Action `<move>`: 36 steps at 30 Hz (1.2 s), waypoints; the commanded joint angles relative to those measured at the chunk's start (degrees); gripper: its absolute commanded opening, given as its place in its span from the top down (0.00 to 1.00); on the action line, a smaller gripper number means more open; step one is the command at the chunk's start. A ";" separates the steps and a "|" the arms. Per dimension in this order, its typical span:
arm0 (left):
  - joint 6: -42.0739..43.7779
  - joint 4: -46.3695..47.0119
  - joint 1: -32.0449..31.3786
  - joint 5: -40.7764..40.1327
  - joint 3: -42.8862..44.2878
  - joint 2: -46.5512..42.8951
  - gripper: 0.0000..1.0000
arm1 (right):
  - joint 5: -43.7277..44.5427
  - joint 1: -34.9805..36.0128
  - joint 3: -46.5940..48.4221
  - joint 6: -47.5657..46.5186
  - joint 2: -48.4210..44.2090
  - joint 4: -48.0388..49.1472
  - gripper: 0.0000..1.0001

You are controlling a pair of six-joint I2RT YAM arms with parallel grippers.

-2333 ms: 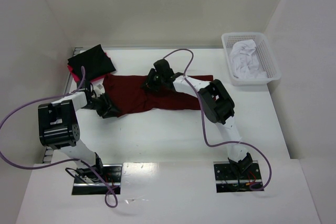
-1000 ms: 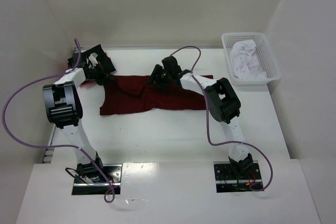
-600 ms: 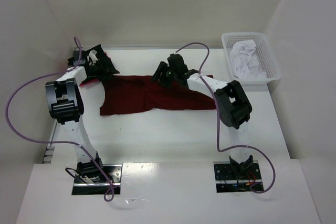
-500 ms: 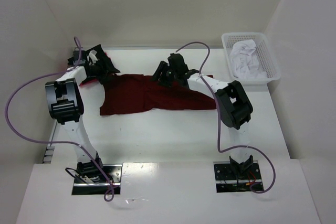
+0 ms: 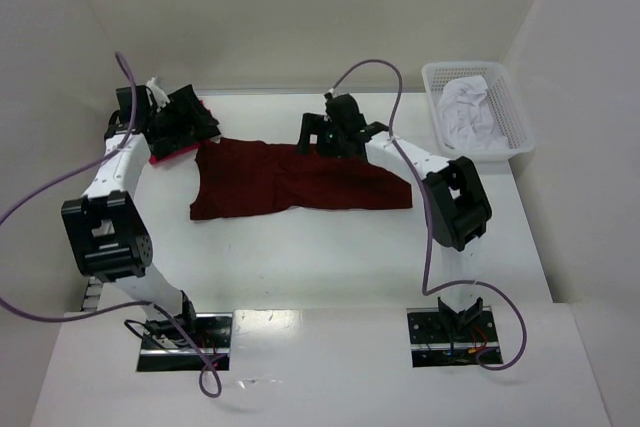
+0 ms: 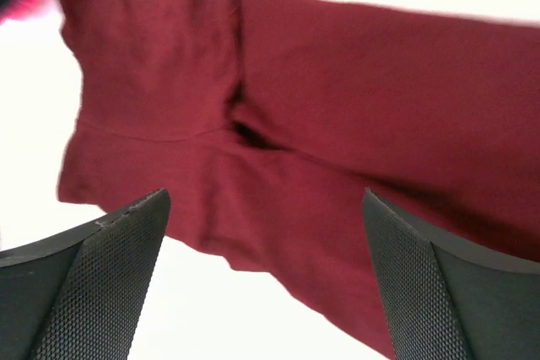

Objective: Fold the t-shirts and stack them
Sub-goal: Fold the other side of the tshirt into a rectangle, then rotate the tshirt 90 degrees

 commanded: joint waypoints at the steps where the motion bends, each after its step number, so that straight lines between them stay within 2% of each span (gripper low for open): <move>1: 2.19 -0.77 -1.81 -3.06 -3.10 -6.60 0.00 | 4.02 -2.20 7.89 -18.46 -4.24 -7.78 0.00; 5: 1.66 -1.45 -2.37 -3.00 -8.18 -11.18 0.00 | 8.50 -2.83 9.79 -35.98 -4.29 -14.51 0.00; 7: 1.66 -2.23 -2.37 -2.28 -11.70 -13.24 0.00 | 11.60 -2.83 6.09 -45.79 -5.73 -14.48 0.00; 11: 0.52 -2.84 -2.37 -1.58 -15.66 -16.72 0.00 | 12.69 -3.36 1.71 -56.43 -4.83 -14.84 0.00; 17: 1.66 -5.63 -2.37 -1.57 -14.32 -18.46 0.00 | 8.73 -3.36 -2.45 -62.02 -2.21 -13.04 0.00; 30: 2.18 -6.84 -2.37 0.10 -10.67 -15.04 0.00 | 15.56 -2.13 -4.91 -65.51 5.05 -9.43 0.00; 36: 2.70 -6.84 -2.37 0.71 -10.15 -12.51 0.00 | 13.20 0.13 -3.50 -64.98 6.92 -11.34 0.00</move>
